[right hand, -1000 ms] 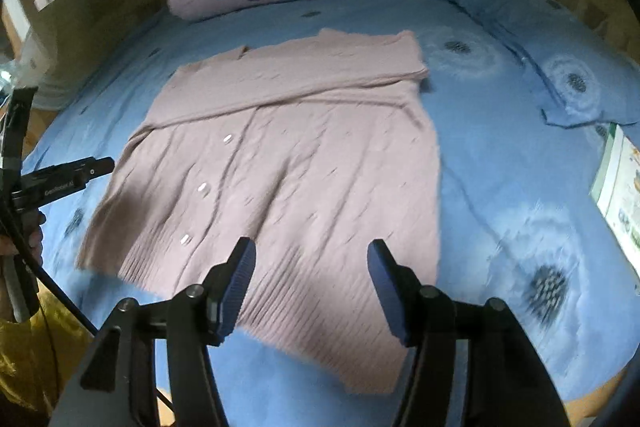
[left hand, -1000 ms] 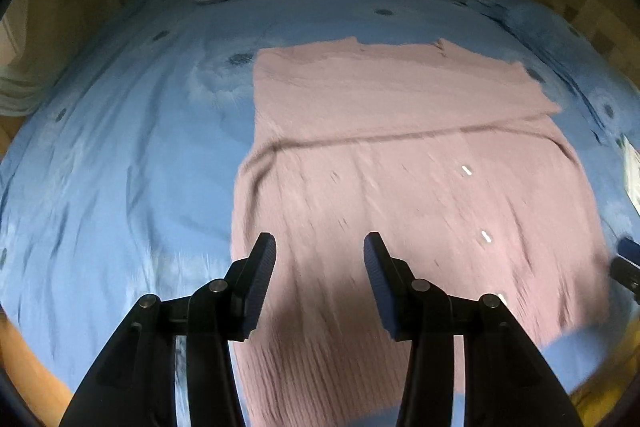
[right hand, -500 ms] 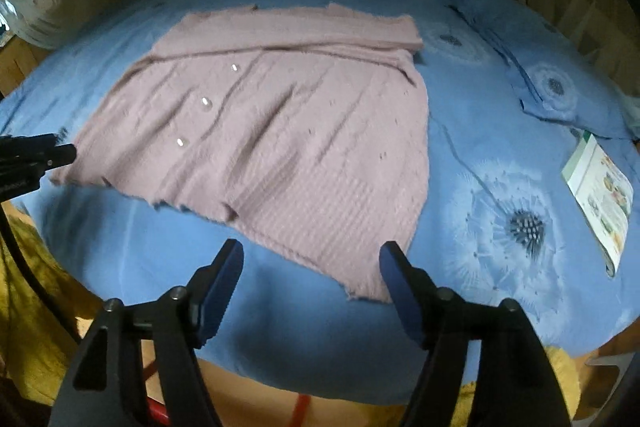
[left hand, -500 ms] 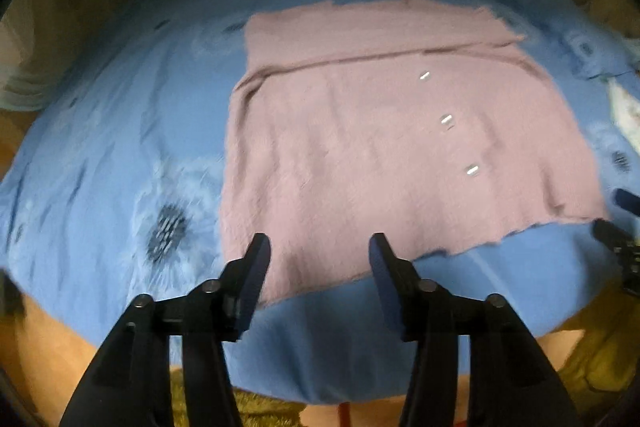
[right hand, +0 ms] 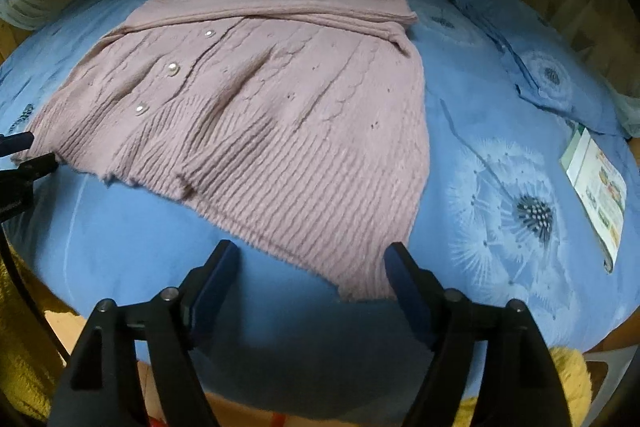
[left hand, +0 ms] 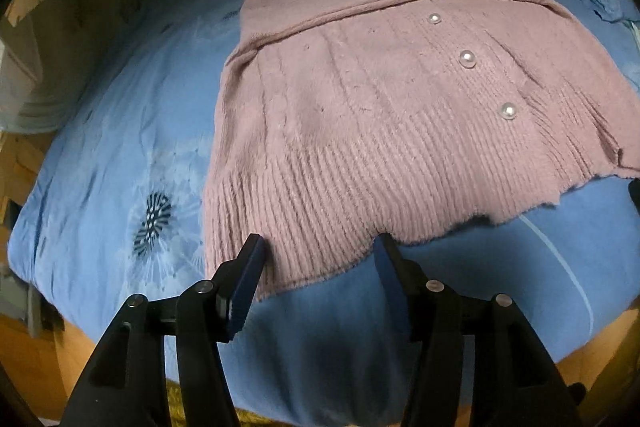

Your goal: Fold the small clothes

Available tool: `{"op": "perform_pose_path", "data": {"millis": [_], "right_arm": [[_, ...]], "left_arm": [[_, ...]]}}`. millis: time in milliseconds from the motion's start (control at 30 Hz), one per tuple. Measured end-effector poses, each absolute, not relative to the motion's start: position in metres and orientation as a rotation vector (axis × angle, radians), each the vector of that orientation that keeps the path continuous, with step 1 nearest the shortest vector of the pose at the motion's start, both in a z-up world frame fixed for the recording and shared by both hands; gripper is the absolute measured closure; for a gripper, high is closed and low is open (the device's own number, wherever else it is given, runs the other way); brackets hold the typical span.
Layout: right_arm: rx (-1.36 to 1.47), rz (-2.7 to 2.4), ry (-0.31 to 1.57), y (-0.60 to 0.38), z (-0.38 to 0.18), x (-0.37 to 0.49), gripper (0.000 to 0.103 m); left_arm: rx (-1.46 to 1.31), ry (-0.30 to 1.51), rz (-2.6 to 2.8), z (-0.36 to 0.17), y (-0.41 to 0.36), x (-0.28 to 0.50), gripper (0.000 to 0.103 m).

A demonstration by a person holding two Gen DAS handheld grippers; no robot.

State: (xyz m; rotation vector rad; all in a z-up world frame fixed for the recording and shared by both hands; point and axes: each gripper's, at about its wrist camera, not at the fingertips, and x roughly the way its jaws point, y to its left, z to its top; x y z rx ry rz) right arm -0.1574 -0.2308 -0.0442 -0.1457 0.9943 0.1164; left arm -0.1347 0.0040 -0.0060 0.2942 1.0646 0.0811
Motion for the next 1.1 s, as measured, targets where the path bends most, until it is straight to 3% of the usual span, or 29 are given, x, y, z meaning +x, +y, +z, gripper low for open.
{"op": "perform_pose_path", "data": {"millis": [267,467,633,733,800,833,900,967,1100], "right_arm": [[-0.190,0.102,0.964,-0.225,-0.047,-0.147,0.018],[-0.264,0.092,0.916,-0.219,-0.045,-0.141,0.019],[-0.311,0.123,0.882,-0.211,-0.044,-0.139,0.028],[-0.296,0.161,0.886,-0.210,-0.044,-0.134,0.040],[-0.276,0.179,0.892,-0.210,-0.044,-0.131,0.051],[-0.268,0.184,0.893,-0.211,-0.044,-0.130,0.054],[-0.257,0.182,0.892,-0.211,-0.044,-0.128,0.071],[-0.243,0.177,0.890,-0.212,-0.042,-0.125,0.082],[-0.193,0.187,0.874,-0.217,-0.033,-0.123,0.092]], "left_arm": [[0.254,1.055,0.082,-0.007,0.011,-0.120,0.041],[0.191,1.041,0.091,-0.009,0.016,-0.110,0.039],[0.210,1.024,0.096,-0.010,0.012,-0.104,0.039],[0.188,1.024,0.087,-0.010,0.015,-0.099,0.039],[0.162,1.023,0.075,-0.009,0.018,-0.097,0.043],[0.152,1.019,0.063,-0.009,0.018,-0.096,0.051],[0.168,1.005,0.062,-0.008,0.016,-0.095,0.068],[0.217,0.980,0.074,-0.006,0.010,-0.095,0.094],[0.179,0.964,0.044,0.000,0.012,-0.094,0.099]]}}
